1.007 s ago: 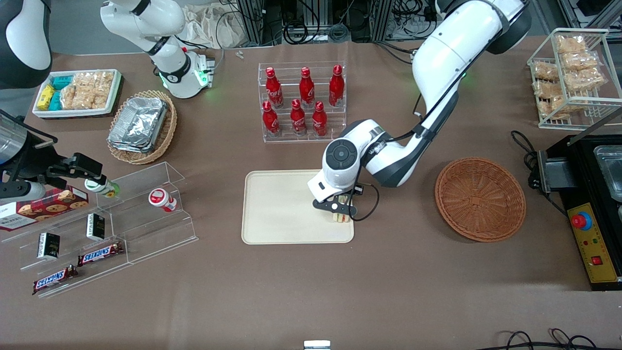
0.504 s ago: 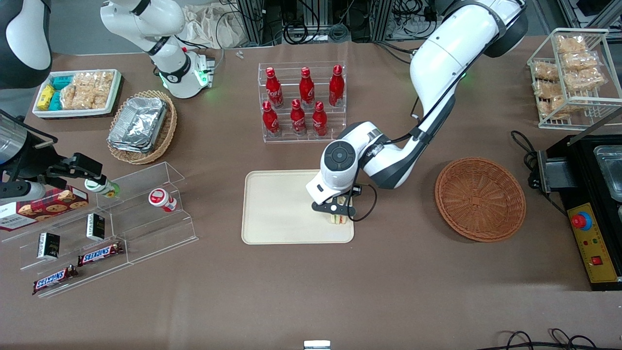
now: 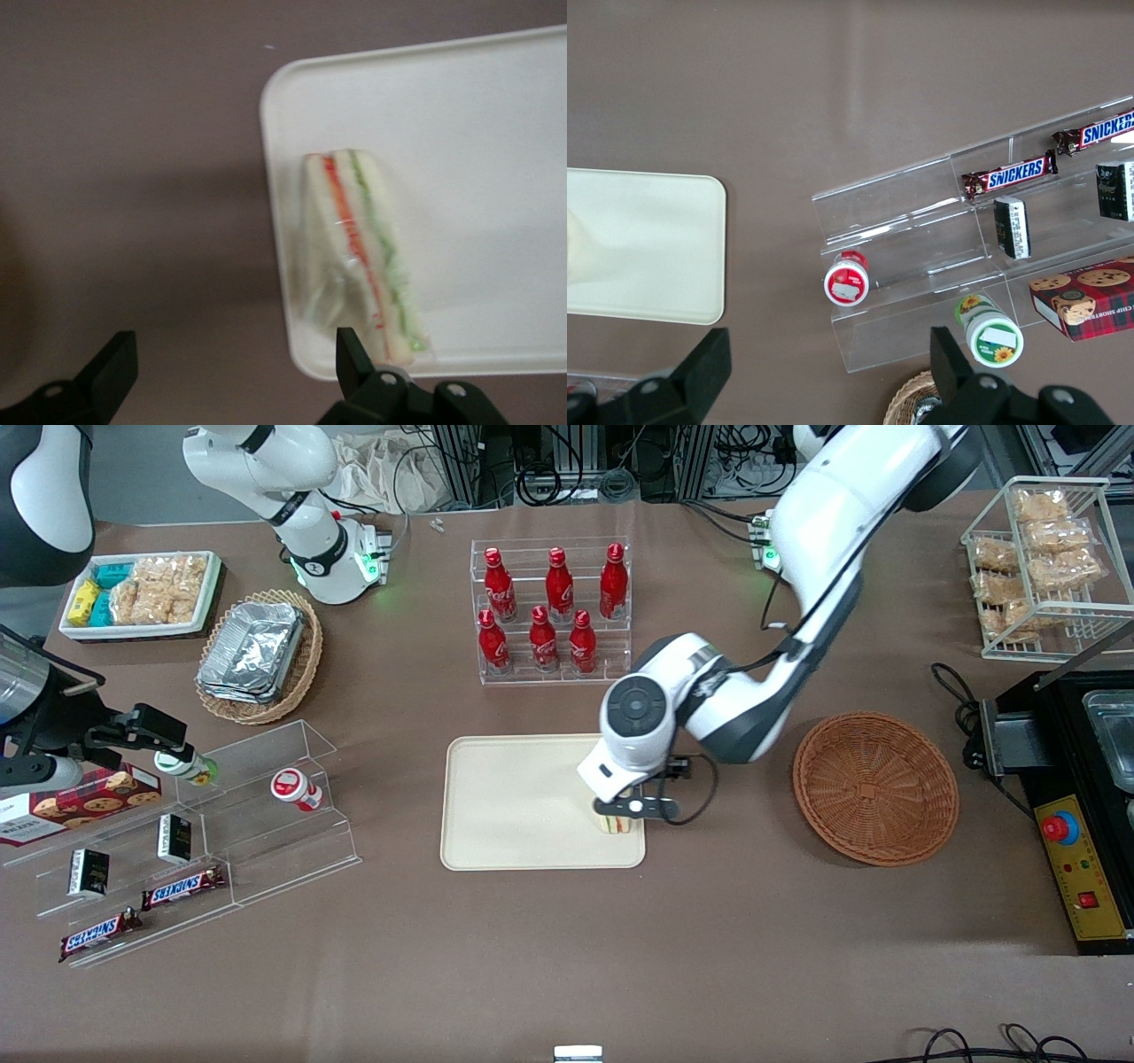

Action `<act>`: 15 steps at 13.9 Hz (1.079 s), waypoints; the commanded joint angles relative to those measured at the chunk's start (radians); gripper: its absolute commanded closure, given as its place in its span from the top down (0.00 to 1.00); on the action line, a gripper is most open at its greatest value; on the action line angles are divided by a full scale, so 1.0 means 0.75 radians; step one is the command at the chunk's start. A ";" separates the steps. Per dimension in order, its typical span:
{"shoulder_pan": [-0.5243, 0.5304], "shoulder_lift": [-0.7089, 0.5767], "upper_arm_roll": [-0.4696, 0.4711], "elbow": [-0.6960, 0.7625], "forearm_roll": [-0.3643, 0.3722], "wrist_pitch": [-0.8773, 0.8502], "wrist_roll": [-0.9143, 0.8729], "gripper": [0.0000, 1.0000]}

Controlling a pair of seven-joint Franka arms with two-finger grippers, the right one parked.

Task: Place sandwich from basket to tray

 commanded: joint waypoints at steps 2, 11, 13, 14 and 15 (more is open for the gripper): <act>0.158 -0.196 -0.012 -0.035 -0.122 -0.183 0.168 0.99; 0.473 -0.499 -0.004 0.002 -0.153 -0.539 0.463 1.00; 0.481 -0.532 0.010 0.002 -0.165 -0.586 0.453 1.00; 0.530 -0.536 0.017 0.002 -0.202 -0.591 0.463 1.00; 0.581 -0.550 0.017 0.002 -0.253 -0.595 0.463 1.00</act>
